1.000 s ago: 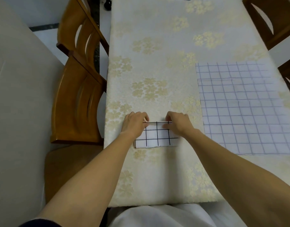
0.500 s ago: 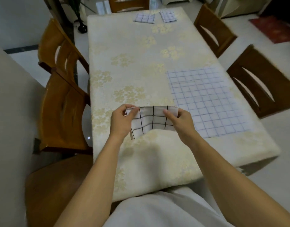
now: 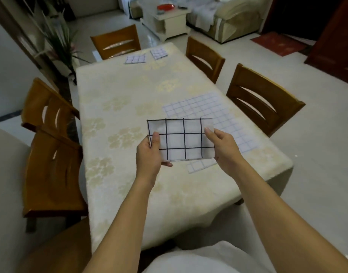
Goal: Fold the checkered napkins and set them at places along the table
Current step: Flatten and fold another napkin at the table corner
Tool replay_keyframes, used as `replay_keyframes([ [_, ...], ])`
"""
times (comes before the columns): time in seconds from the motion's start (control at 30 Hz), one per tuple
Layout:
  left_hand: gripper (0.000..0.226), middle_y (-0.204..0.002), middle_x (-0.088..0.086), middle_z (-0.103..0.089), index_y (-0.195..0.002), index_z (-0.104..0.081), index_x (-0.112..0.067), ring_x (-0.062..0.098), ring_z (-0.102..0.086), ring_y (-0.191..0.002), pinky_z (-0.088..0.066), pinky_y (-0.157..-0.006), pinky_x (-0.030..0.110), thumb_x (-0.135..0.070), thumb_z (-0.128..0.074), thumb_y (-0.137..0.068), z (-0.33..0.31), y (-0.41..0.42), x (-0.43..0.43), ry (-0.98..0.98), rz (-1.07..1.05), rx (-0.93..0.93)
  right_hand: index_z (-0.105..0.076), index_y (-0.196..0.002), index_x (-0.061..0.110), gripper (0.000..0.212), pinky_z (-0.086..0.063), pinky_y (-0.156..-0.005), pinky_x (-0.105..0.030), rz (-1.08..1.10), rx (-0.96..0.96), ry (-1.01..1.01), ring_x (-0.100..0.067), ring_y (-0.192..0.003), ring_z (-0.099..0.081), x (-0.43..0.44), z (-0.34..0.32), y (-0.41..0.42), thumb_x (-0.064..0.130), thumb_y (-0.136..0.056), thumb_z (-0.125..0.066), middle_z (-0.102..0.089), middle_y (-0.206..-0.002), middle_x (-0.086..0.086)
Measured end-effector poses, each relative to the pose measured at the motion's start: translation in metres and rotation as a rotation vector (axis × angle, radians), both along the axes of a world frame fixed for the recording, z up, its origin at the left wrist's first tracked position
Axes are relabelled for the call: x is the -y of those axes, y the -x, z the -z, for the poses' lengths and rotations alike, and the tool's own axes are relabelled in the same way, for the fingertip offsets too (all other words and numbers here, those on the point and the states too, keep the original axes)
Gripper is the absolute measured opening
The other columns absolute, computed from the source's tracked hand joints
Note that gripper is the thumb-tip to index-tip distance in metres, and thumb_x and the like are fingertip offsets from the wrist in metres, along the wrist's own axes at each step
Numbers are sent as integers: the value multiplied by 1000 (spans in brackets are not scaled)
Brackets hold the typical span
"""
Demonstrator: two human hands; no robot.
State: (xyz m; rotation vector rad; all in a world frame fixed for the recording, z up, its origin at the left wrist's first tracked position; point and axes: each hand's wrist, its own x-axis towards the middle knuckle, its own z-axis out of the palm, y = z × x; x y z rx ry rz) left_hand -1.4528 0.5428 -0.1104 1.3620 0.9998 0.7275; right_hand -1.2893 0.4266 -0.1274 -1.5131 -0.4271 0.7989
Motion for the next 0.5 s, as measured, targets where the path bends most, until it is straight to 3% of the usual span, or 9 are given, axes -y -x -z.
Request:
replay_keyframes([
  [0.07, 26, -93, 2, -75, -104, -67, -23, 15, -74, -70, -56, -47, 32, -36, -46, -108, -5, -18, 28, -16, 25, -11, -73, -110, 9, 37, -54, -97, -52, 11, 35, 7, -30, -106, -70, 32, -3, -12, 42, -100, -58, -75, -109, -10],
  [0.13, 28, -91, 2, -76, -101, -68, -22, 16, -74, -70, -57, -47, 32, -37, -46, -108, -6, -40, 65, -32, 64, -33, -69, -95, 5, 38, -58, -83, -47, 96, 161, 10, -28, -88, -70, 70, -6, -34, 40, -102, -56, -73, -91, -12],
  [0.2, 32, -83, 4, -77, -98, -68, -17, 20, -74, -65, -55, -44, 32, -38, -45, -107, -7, -61, 100, -49, 114, -52, -60, -86, 1, 40, -50, -64, -44, 168, 311, 6, -26, -69, -60, 105, -12, -53, 37, -103, -54, -63, -75, -12],
  [0.27, 36, -75, 5, -76, -96, -67, -15, 25, -74, -60, -53, -43, 31, -38, -43, -108, -9, -82, 130, -69, 165, -80, -62, -91, 10, 31, -52, -62, -41, 210, 416, 24, -20, -73, -64, 136, -17, -71, 35, -105, -51, -66, -78, -2],
  [0.37, 38, -83, 10, -76, -95, -67, -17, 27, -74, -65, -55, -46, 32, -41, -41, -108, -10, -107, 167, -127, 200, -109, -60, -92, 30, 20, -54, -61, -26, 241, 512, 48, -5, -76, -65, 181, -21, -87, 38, -106, -48, -64, -76, 18],
  [0.5, 37, -90, 4, -76, -103, -65, -17, 20, -75, -65, -58, -48, 30, -42, -37, -107, -16, -129, 199, -206, 248, -143, -62, -102, 23, 23, -60, -65, -24, 274, 527, 81, -7, -84, -68, 220, -21, -106, 40, -105, -47, -68, -89, 7],
])
